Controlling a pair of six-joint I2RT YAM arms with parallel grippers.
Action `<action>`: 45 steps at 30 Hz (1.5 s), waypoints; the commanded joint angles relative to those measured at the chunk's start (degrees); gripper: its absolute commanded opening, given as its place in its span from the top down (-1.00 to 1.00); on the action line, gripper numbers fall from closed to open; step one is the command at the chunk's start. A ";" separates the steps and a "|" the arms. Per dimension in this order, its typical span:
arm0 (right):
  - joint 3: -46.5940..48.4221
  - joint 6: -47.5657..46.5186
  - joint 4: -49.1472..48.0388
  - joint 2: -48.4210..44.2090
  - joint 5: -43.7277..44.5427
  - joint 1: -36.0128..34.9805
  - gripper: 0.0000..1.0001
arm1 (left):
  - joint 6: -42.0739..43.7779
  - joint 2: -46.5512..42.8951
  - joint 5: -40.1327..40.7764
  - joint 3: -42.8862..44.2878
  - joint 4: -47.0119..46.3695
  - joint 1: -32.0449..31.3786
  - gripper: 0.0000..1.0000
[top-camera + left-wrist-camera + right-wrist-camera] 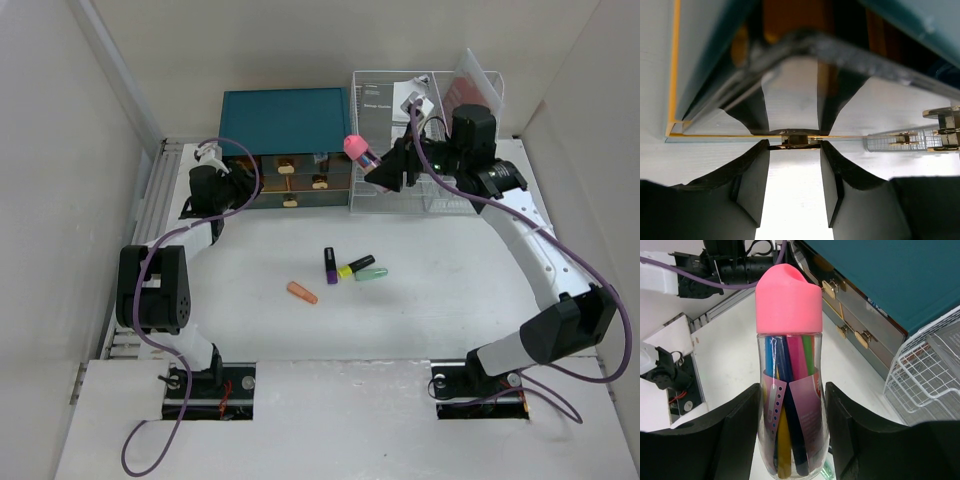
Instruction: Organize the desk
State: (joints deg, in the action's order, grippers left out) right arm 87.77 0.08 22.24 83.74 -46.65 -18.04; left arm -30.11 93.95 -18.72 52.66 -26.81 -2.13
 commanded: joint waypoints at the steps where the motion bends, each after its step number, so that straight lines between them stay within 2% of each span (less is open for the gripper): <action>1: 0.21 0.63 -4.31 0.10 -2.04 0.20 1.00 | 0.58 -0.08 1.14 1.57 -1.76 0.46 0.48; 4: 0.21 0.63 -3.79 0.71 -2.04 0.20 1.00 | 0.58 -0.61 1.14 0.87 -1.76 -0.06 0.53; 8: 3.81 -3.32 0.78 4.49 -2.04 -3.39 1.00 | 0.58 -2.54 2.28 -1.68 -1.76 -0.68 0.58; 12: 7.85 -7.80 4.13 10.29 3.39 -10.41 1.00 | -0.04 -4.73 4.30 -5.10 -1.76 -2.35 0.60; 16: 12.33 -10.62 5.45 16.17 9.37 -14.55 1.00 | -1.26 -6.24 4.31 -8.45 -2.28 -2.88 0.63; 24: 26.56 -16.24 11.15 28.22 10.27 -17.55 1.00 | -2.41 -11.67 5.45 -13.99 -3.43 -2.88 0.65; 37: 34.13 -22.92 5.89 37.36 9.12 -21.85 1.00 | -2.41 -19.59 6.59 -20.94 -2.73 -3.93 0.65; 45: 35.46 -22.32 -3.68 40.62 17.38 -24.50 1.00 | -2.41 -21.88 6.59 -21.46 -2.02 -3.93 0.65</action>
State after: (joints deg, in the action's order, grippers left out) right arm 119.87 -21.76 27.68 124.49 -32.51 -41.50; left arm -32.53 74.22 -12.80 32.14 -30.00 -5.69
